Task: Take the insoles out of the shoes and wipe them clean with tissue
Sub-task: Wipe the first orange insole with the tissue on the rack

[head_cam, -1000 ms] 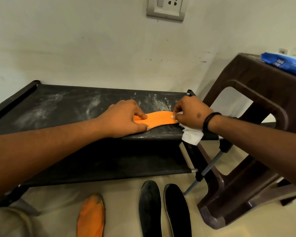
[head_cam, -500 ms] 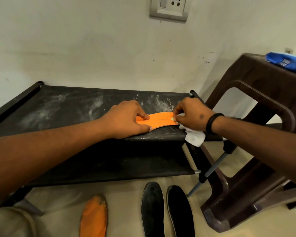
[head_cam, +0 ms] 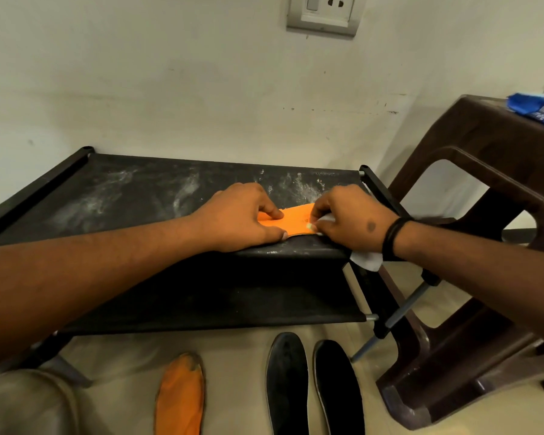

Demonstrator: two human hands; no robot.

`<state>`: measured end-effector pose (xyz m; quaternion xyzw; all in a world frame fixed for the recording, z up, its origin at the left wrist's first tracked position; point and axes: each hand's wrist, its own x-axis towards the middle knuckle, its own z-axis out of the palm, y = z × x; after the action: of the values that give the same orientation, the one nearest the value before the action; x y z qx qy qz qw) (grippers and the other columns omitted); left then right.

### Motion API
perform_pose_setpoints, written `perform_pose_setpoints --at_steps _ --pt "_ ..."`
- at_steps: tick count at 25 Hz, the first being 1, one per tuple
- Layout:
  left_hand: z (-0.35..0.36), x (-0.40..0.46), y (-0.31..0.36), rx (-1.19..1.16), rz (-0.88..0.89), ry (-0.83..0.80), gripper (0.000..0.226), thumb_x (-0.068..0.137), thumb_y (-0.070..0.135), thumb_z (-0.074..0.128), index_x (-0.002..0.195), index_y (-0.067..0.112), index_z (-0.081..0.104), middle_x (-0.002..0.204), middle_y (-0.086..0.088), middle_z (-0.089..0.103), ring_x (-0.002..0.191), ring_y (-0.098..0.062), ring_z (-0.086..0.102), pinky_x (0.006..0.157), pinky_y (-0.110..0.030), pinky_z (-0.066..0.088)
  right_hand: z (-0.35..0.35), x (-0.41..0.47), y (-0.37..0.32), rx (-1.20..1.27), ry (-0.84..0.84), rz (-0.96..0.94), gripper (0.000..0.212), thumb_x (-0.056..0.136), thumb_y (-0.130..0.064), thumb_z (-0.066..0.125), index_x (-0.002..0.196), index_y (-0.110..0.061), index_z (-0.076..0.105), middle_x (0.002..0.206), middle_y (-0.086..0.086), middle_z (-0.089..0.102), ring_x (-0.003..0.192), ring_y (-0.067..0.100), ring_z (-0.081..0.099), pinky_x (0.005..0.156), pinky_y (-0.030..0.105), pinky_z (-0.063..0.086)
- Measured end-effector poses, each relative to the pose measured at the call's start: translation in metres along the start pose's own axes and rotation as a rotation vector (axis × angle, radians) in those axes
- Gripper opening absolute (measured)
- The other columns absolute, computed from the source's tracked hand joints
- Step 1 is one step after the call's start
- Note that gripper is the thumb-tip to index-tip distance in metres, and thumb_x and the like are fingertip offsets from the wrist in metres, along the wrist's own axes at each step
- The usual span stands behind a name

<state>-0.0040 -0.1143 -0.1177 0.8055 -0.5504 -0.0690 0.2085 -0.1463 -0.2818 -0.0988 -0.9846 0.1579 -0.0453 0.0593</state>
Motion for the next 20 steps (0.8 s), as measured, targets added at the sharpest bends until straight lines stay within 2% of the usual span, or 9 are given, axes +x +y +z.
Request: perform_pose_setpoints --at_steps 3,5,9,13,15,17,20 --pt "0.001 0.002 0.0 0.007 0.004 0.006 0.043 0.085 0.05 0.071 0.123 0.029 0.073 0.129 0.011 0.062 0.122 -0.013 0.054 0.106 -0.05 0.044 -0.006 0.01 0.023 -0.032 0.007 0.163 0.011 0.089 -0.025 0.067 0.092 -0.017 0.075 0.098 0.004 0.072 0.087 0.022 0.067 0.082 0.036 0.056" --pt "0.001 0.003 -0.001 0.011 0.005 0.011 0.042 0.085 0.05 0.071 0.122 0.03 0.073 0.129 0.011 0.062 0.122 -0.013 0.054 0.106 -0.05 0.044 0.0 0.02 0.021 -0.02 0.045 0.183 0.01 0.088 -0.019 0.065 0.087 -0.017 0.075 0.095 0.007 0.073 0.084 0.023 0.067 0.08 0.037 0.057" --pt "0.001 0.004 -0.003 0.001 0.003 0.005 0.048 0.081 0.054 0.073 0.12 0.026 0.074 0.126 0.01 0.066 0.112 -0.009 0.06 0.101 -0.041 0.05 0.014 0.037 -0.005 0.07 0.072 0.142 0.013 0.085 -0.013 0.062 0.082 -0.019 0.074 0.094 0.008 0.073 0.085 0.025 0.067 0.073 0.03 0.053" --pt "0.001 0.001 -0.003 0.008 0.003 0.001 0.062 0.068 0.065 0.062 0.112 0.025 0.077 0.111 0.01 0.07 0.099 -0.009 0.064 0.089 -0.041 0.055 0.016 0.038 -0.025 0.132 0.02 -0.019 0.015 0.088 -0.016 0.063 0.095 -0.014 0.076 0.1 0.003 0.073 0.093 0.017 0.066 0.076 0.025 0.048" --pt "0.0 0.0 -0.004 0.012 0.002 -0.014 0.059 0.072 0.064 0.067 0.114 0.024 0.076 0.115 0.009 0.068 0.103 -0.01 0.063 0.092 -0.04 0.055 0.009 0.039 -0.017 0.097 -0.014 -0.044 0.014 0.088 -0.019 0.065 0.095 -0.015 0.076 0.1 0.002 0.074 0.093 0.017 0.067 0.081 0.03 0.053" --pt "0.0 0.001 -0.005 0.011 0.0 -0.003 0.051 0.078 0.059 0.072 0.116 0.024 0.076 0.119 0.009 0.067 0.107 -0.011 0.062 0.095 -0.039 0.053 -0.001 0.041 0.002 0.015 -0.019 0.024 0.013 0.088 -0.018 0.065 0.091 -0.014 0.076 0.097 0.005 0.074 0.089 0.022 0.068 0.083 0.038 0.057" --pt "0.003 0.002 -0.004 0.008 0.013 0.009 0.05 0.079 0.057 0.073 0.116 0.023 0.076 0.119 0.01 0.067 0.106 -0.011 0.062 0.094 -0.04 0.053 -0.013 0.041 0.025 -0.082 -0.056 0.121 0.016 0.085 -0.012 0.063 0.083 -0.001 0.075 0.085 0.018 0.073 0.08 0.033 0.068 0.073 0.041 0.058"
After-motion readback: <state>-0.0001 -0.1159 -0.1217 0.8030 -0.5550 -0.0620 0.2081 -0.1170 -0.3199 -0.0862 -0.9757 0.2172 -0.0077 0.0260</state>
